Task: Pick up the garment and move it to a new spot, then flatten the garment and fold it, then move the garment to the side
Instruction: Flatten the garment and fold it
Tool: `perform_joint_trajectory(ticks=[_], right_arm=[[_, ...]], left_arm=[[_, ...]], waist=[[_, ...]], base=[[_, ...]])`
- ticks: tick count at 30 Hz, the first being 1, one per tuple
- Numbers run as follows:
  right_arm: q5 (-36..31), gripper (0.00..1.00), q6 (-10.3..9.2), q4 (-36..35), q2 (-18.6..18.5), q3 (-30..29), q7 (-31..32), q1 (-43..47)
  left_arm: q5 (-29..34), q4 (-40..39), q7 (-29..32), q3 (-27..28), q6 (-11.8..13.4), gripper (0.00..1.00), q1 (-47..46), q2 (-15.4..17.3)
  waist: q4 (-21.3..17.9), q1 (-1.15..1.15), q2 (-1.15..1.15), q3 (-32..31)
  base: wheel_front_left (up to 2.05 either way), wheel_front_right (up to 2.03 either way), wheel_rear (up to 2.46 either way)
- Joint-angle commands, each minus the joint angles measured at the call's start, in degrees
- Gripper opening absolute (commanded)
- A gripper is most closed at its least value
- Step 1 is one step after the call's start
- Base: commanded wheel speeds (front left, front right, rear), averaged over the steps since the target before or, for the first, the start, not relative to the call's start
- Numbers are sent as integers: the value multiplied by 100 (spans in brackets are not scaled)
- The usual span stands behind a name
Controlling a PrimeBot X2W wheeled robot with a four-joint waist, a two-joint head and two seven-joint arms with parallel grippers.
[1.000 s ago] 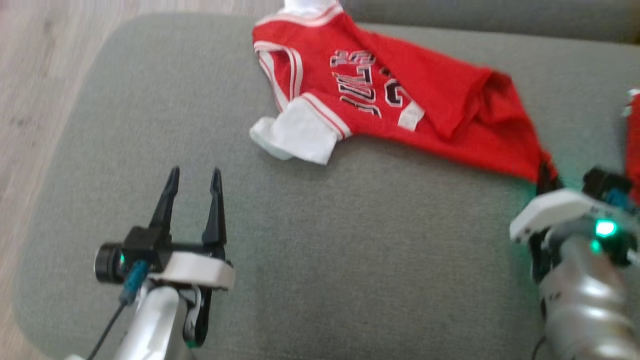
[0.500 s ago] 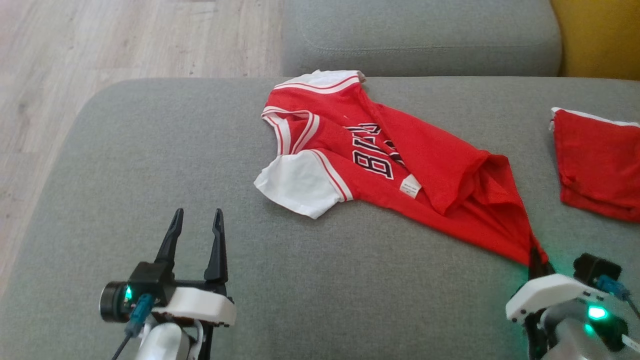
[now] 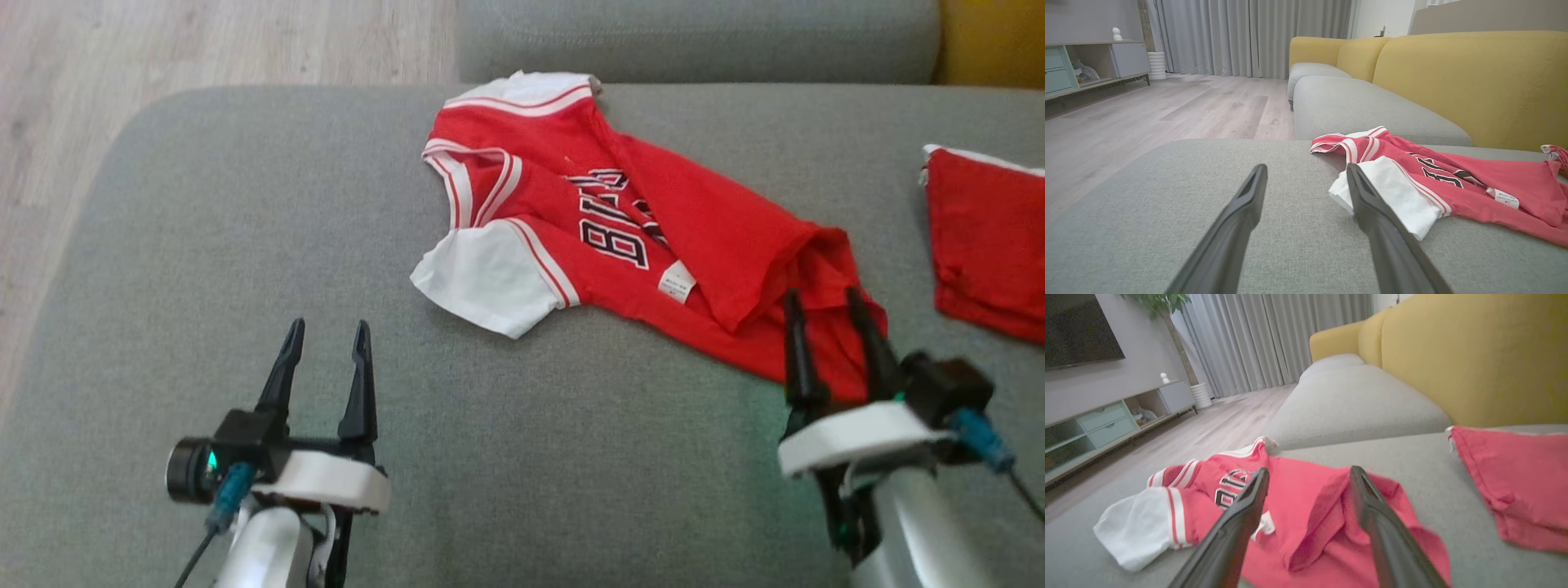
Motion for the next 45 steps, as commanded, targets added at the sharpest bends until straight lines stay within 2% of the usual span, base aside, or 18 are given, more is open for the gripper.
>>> perform_joint_trajectory(ticks=[1, 11, 14, 27, 28, 29, 36, 40, 45], right_arm=[[12, 100, 39, -204, -12, 194, -61, -54], [254, 100, 39, 26, -12, 483, 81, -150], [196, 100, 39, 320, -12, 546, 224, -351], [817, 100, 39, 1279, -12, 538, 355, -1005], [879, 56, 39, 1312, -12, 595, 317, -1058], [940, 0, 39, 1336, -12, 644, 279, -1104], [977, 0, 39, 1321, -12, 799, 149, -1424], [990, 0, 39, 1051, -101, 500, 343, -1868], [1162, 0, 39, 709, -565, -209, 975, -2781]], left_arm=[[74, -217, -55, 192, -19, 100, -323, 13], [103, -166, -55, 177, -81, 100, -482, -20], [114, -143, -55, 144, -107, 100, -534, -38], [128, -88, -55, 56, -129, 100, -737, -79], [123, -86, -55, 42, -129, 100, -754, -82], [116, -83, -55, 34, -127, 100, -766, -85], [89, -58, -55, 25, -98, 100, -740, -98], [79, -73, -55, 14, -103, 100, -734, -102], [53, -123, -55, -127, -141, 100, -865, -110]], waist=[[25, 0, 0, 110], [178, 0, 0, 456], [262, 0, 0, 568], [434, 0, 0, 790], [439, 0, 0, 793], [439, 0, 0, 791], [435, 0, 0, 717], [495, 0, 0, 734], [714, 0, 0, 1004]], base=[[0, 0, 0], [0, 0, 0], [0, 0, 0], [0, 0, 0], [0, 0, 0], [0, 0, 0], [0, 0, 0], [0, 0, 0], [0, 0, 0]])
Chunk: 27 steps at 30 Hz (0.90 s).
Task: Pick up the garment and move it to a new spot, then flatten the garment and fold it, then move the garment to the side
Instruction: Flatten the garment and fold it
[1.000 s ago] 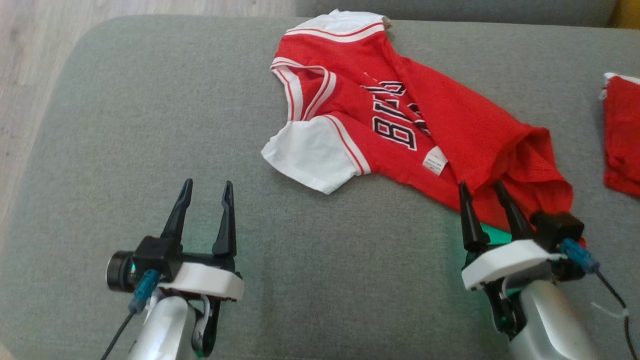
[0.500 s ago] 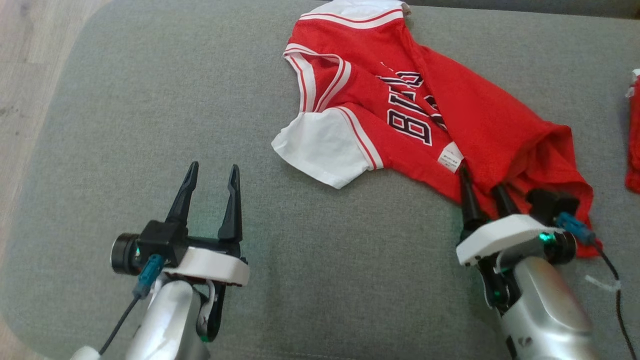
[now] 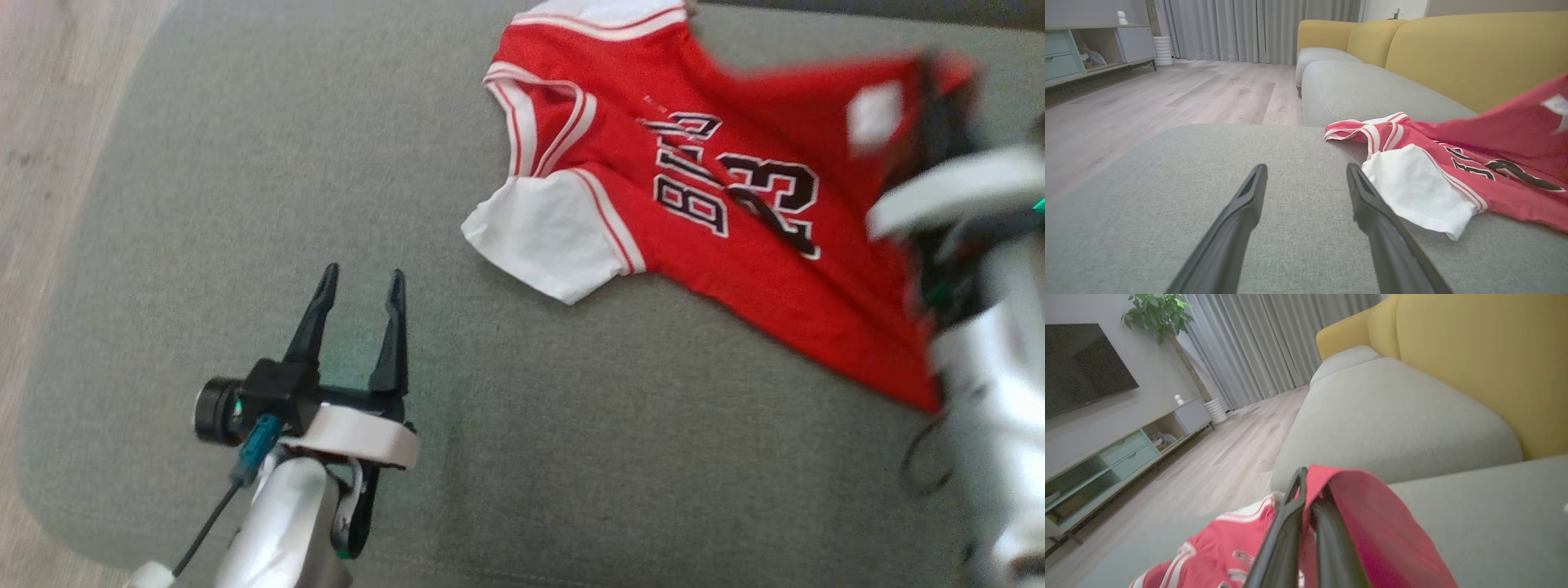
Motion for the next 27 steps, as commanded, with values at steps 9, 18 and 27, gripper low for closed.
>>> perform_joint_trajectory(ticks=[9, 18, 27], right_arm=[[-379, 0, 39, 613, -849, -1059, 811, -2131], [-1805, 100, 39, 1999, -1060, -1653, 456, -2930], [-2002, 100, 39, 2522, -670, -1464, -110, -2778]], left_arm=[[-396, -307, -55, -334, 55, 100, -664, 17], [-526, -327, -55, -429, 182, 100, -779, 17], [-369, -308, -55, -162, 195, 100, -688, 16]], waist=[[635, 0, 0, 769], [810, 0, 0, 802], [411, 0, 0, 393]], base=[[0, 0, 0], [0, 0, 0], [0, 0, 0]])
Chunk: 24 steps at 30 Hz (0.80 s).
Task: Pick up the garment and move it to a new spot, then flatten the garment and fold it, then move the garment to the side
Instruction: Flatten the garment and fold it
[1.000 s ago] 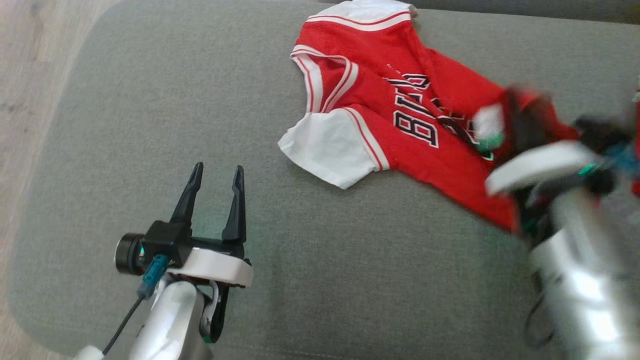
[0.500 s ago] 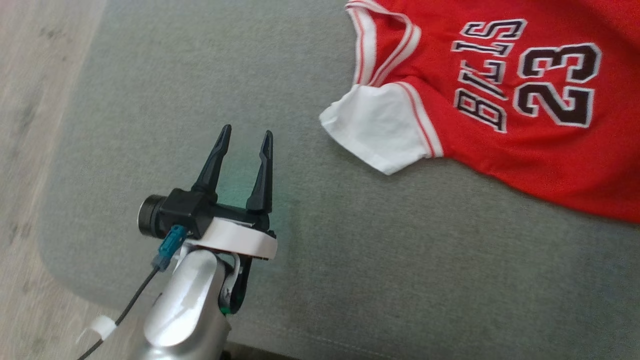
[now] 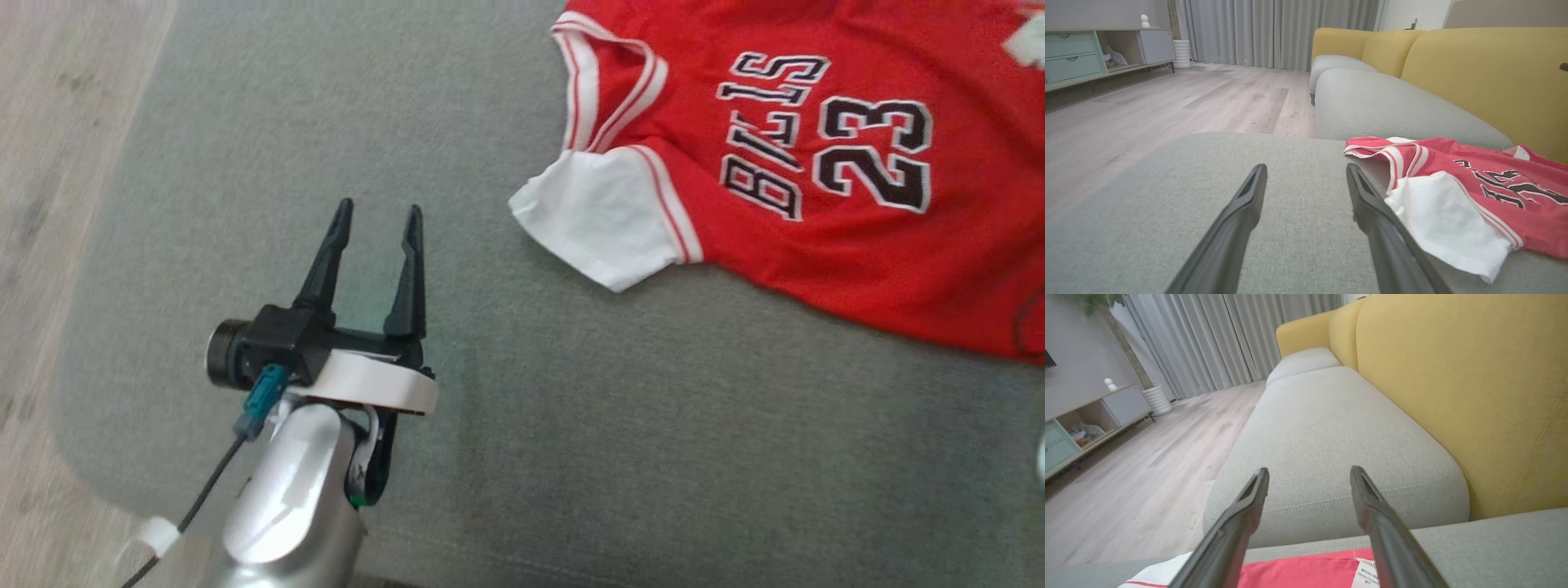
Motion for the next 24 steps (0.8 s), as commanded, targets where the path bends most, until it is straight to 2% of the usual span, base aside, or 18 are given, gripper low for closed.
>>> perform_joint_trajectory(ticks=[1, 5, 9, 13, 17, 21, 24], right_arm=[[64, 100, 39, -150, 180, 171, -150, -44], [637, 100, 39, -193, 576, 320, -476, 286], [1150, 100, 39, -644, 834, 808, -743, 922], [1449, 100, 39, -1438, 994, 1305, -919, 1906], [1716, 100, 39, -2315, 1198, 1494, -975, 2999], [1706, 100, 39, -3253, 1308, 1572, -984, 4213], [1894, 100, 39, -3841, 1320, 1893, -985, 5016]], left_arm=[[66, -164, -55, 260, 16, 100, -52, 58], [148, -146, -55, 400, -16, 100, 66, 59], [174, -121, -55, 492, -33, 100, 217, 59], [197, -106, -55, 531, -28, 100, 369, 59], [225, -128, -55, 588, -9, 100, 491, 59], [211, -124, -55, 617, -12, 100, 646, 58], [223, -94, -55, 650, -15, 100, 730, 59]], waist=[[-214, 0, 0, -226], [-450, 0, 0, -544], [-643, 0, 0, -863], [-818, 0, 0, -1121], [-1008, 0, 0, -1244], [-1155, 0, 0, -1353], [-1252, 0, 0, -1352]], base=[[0, 0, 0], [0, 0, 0], [0, 0, 0], [0, 0, 0], [0, 0, 0], [0, 0, 0], [0, 0, 0]])
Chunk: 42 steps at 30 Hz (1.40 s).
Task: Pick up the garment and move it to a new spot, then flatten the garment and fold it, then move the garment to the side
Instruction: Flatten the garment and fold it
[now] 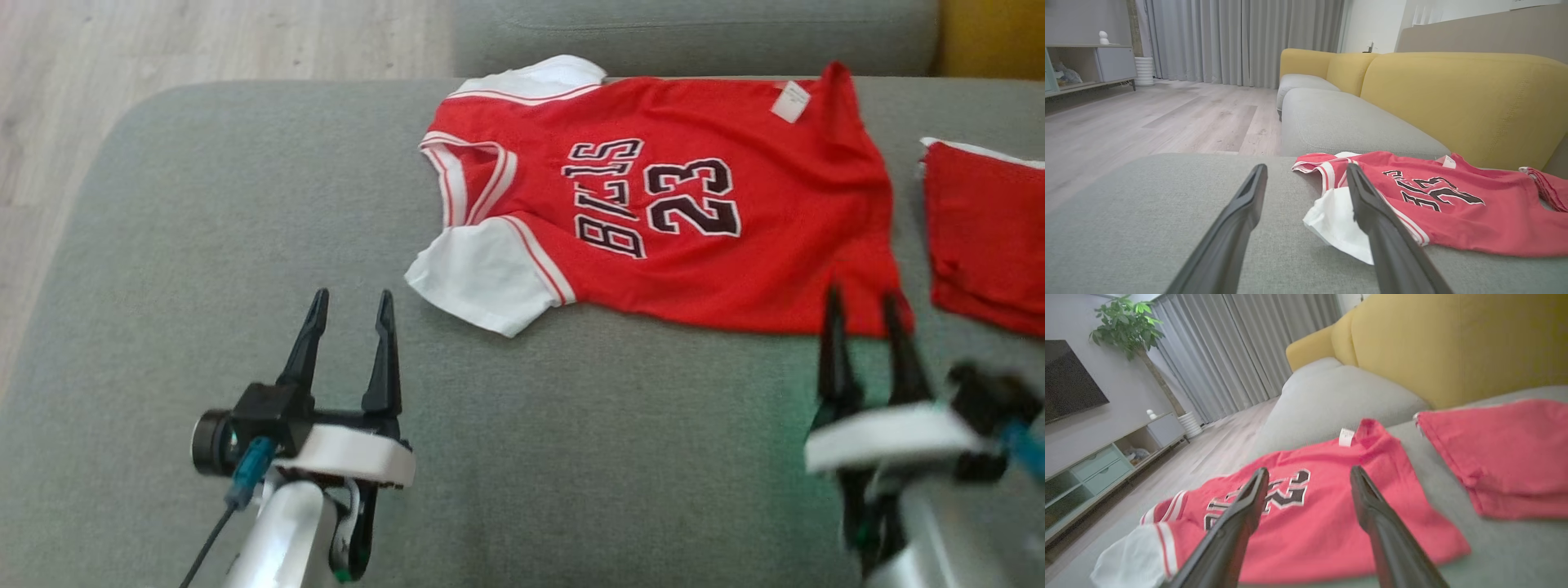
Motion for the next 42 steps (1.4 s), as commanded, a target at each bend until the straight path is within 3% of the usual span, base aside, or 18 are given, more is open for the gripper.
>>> perform_joint_trajectory(ticks=[1, 7, 14, 27, 35, 36, 37, 38, 42], right_arm=[[100, 100, 39, -404, 53, 282, -59, 76], [192, 100, 39, -867, 55, 314, -60, 389], [187, 100, 39, -926, 56, 293, -61, 358], [417, 100, 39, -932, 56, 538, -61, 226], [367, 100, 39, -912, 56, 553, -61, 199], [368, 100, 39, -910, 56, 550, -61, 197], [370, 100, 39, -907, 56, 549, -61, 194], [372, 100, 39, -903, 56, 548, -61, 192], [378, 100, 39, -866, 56, 541, -61, 200]], left_arm=[[29, -139, -55, 220, -13, 100, -98, 58], [154, 99, -27, 71, -176, 100, -276, 139], [217, 645, 462, -158, -349, 100, -665, 206], [92, 1622, 892, 80, -223, 100, -1609, 521], [107, 2224, 969, -66, -442, 100, -1999, 625], [92, 2275, 952, -69, -458, 79, -2030, 623], [81, 2315, 913, -70, -471, 36, -2064, 626], [68, 2351, 864, -70, -484, 2, -2093, 627], [1, 2491, 733, -100, -567, 0, -2177, 592]], waist=[[-93, 2, 0, 4], [-213, 2, 0, 186], [-347, 2, 0, 359], [-740, 2, 0, 759], [-841, 2, 0, 904], [-847, 2, 0, 908], [-850, 2, 0, 909], [-850, 2, 0, 908], [-809, 2, 0, 867]], base=[[0, 0, 0], [0, 0, 0], [0, 0, 0], [0, 0, 0], [0, 0, 0], [0, 0, 0], [0, 0, 0], [0, 0, 0], [0, 0, 0]])
